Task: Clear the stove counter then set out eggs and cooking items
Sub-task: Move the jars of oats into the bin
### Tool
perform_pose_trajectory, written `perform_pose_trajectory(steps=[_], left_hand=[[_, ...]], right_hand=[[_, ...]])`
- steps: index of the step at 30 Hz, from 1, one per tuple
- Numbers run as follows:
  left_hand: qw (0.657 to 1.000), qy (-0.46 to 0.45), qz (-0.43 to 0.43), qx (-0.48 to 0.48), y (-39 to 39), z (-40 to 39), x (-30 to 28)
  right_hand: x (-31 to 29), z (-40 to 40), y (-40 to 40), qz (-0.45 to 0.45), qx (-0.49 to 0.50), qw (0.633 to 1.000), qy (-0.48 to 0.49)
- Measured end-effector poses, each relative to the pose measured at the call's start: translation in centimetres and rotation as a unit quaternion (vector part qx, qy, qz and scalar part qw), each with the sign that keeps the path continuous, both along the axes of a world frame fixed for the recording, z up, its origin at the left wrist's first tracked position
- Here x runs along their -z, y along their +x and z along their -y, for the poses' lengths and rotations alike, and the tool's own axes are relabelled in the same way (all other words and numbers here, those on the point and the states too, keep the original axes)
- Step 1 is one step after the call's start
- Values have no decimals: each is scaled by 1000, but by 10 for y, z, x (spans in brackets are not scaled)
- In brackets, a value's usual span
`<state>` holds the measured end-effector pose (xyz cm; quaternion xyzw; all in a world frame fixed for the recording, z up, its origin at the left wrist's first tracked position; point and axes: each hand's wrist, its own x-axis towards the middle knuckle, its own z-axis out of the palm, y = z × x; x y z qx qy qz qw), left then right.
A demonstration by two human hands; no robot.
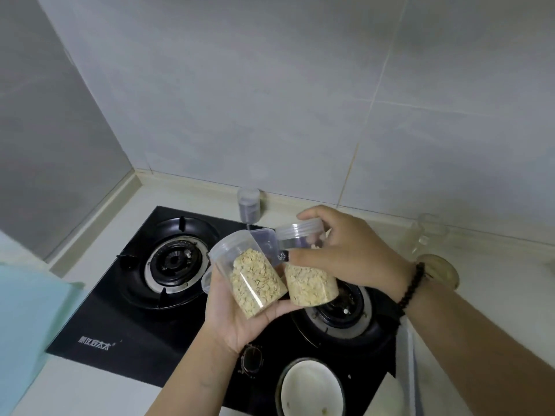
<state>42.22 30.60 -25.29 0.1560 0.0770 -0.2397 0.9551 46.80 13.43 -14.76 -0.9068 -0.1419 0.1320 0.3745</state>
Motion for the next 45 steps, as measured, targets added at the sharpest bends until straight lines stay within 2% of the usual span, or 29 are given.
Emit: perform_pose_trajectory(steps=[4,8,15,18,26,32,35,38,45], left_hand=[[1000,-1,1,28,0,-44,7],[999,-1,-20,30,2,-85,24],[998,-65,8,12,0,-143,38],[998,-68,-9,4,6,-163,42],[992,-123,-11,-3,40,-186,67],[995,-89,-37,-14,71,-185,80],[996,-67,-45,-29,83,-183,87],[997,-57,-39,-35,89,-183,90],[995,-63,-53,-63,91,-191,87]], right_hand=[[17,-49,-4,43,4,997,-66],[33,-90,-4,69,-8,996,-55],[47,-142,11,50,-31,998,-24],[55,-162,19,53,-18,998,-2],[83,-185,59,12,52,992,111],[115,-172,110,2,196,959,205],[145,-172,151,27,270,948,165],[182,-176,189,17,272,956,112],[228,-180,229,-7,264,959,103]])
